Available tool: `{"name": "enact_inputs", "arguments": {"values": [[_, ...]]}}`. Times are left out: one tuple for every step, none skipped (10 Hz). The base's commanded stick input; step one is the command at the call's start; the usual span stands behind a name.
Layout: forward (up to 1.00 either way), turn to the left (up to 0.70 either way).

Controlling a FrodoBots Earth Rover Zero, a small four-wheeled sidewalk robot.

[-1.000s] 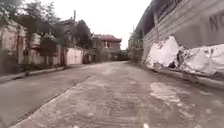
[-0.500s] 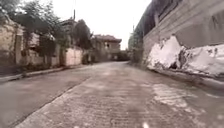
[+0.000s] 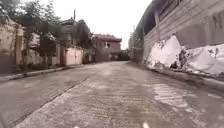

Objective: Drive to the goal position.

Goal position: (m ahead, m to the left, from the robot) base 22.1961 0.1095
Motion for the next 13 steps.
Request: {"name": "enact_inputs", "arguments": {"values": [[0.00, 0.00], [0.00, 0.00], [0.00, 0.00], [0.00, 0.00], [0.00, 0.00], [0.00, 0.00], [0.25, 0.00], [0.62, 0.00], [0.70, 0.00], [0.70, 0.00], [0.70, 0.00], [0.70, 0.00], [0.70, 0.00]]}}
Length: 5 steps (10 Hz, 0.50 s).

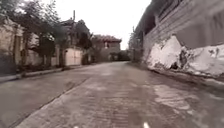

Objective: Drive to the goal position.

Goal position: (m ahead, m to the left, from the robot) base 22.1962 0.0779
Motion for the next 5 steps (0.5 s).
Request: {"name": "enact_inputs", "arguments": {"values": [[0.70, 0.00], [0.70, 0.00], [0.70, 0.00], [0.70, 0.00], [0.70, 0.00]]}}
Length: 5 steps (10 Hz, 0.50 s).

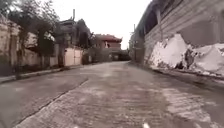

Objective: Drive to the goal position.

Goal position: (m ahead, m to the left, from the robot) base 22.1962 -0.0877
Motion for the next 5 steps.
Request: {"name": "enact_inputs", "arguments": {"values": [[0.70, 0.00], [0.70, 0.00], [0.70, 0.00], [0.70, 0.00], [0.70, 0.00]]}}
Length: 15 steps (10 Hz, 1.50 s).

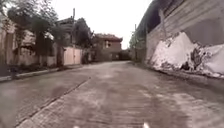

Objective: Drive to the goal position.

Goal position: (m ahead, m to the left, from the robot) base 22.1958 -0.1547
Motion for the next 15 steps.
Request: {"name": "enact_inputs", "arguments": {"values": [[0.70, 0.00], [0.70, 0.00], [0.70, 0.00], [0.70, 0.00], [0.70, 0.00], [0.70, 0.00], [0.70, 0.00], [0.70, 0.00], [0.70, 0.00], [0.70, 0.00], [0.70, 0.00], [0.70, 0.00], [0.70, 0.00], [0.70, 0.00], [0.70, 0.00]]}}
